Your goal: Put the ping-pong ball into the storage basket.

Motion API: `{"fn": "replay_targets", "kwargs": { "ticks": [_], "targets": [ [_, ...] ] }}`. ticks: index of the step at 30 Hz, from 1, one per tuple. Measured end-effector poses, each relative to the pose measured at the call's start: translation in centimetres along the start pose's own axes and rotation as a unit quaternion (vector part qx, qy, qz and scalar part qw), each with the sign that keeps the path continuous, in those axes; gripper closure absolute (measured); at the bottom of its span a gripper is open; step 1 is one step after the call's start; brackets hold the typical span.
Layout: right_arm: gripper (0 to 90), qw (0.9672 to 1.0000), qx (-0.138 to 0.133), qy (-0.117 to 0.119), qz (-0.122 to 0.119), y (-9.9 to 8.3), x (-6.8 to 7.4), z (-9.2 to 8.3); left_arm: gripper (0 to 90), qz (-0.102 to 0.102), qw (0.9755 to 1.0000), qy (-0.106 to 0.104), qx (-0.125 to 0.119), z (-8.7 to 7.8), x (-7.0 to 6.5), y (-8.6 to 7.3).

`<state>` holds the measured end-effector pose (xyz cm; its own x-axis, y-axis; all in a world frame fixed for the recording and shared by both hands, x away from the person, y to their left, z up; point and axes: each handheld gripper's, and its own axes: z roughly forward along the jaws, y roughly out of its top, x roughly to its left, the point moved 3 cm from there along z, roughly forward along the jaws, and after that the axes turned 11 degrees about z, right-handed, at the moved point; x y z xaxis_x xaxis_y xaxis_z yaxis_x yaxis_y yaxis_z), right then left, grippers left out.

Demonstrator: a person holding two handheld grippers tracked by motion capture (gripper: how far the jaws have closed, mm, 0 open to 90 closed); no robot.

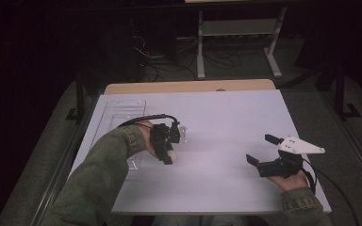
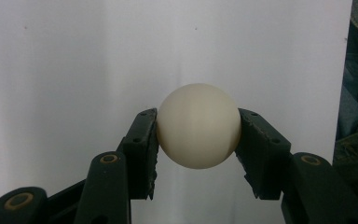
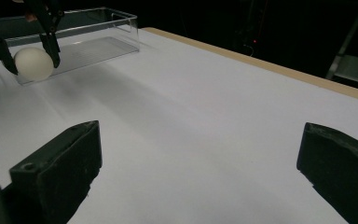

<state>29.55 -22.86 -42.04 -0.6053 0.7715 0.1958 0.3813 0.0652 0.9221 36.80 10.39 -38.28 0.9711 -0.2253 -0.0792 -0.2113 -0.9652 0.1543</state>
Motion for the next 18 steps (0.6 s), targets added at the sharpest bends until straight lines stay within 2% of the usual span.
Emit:
{"fn": "replay_targets", "kwargs": {
  "ticks": [10,18],
  "targets": [
    [0.0,1.0000,0.000,0.000,0.000,0.0,0.0,0.0,50.6,0.003,0.9999,-0.003,0.011,-1.4,-0.3,0.1],
    [0.0,1.0000,-0.001,-0.001,0.001,0.0,0.0,0.0,50.6,0.006,0.9998,0.003,0.017,-2.6,-0.3,0.2]
  ]
}}
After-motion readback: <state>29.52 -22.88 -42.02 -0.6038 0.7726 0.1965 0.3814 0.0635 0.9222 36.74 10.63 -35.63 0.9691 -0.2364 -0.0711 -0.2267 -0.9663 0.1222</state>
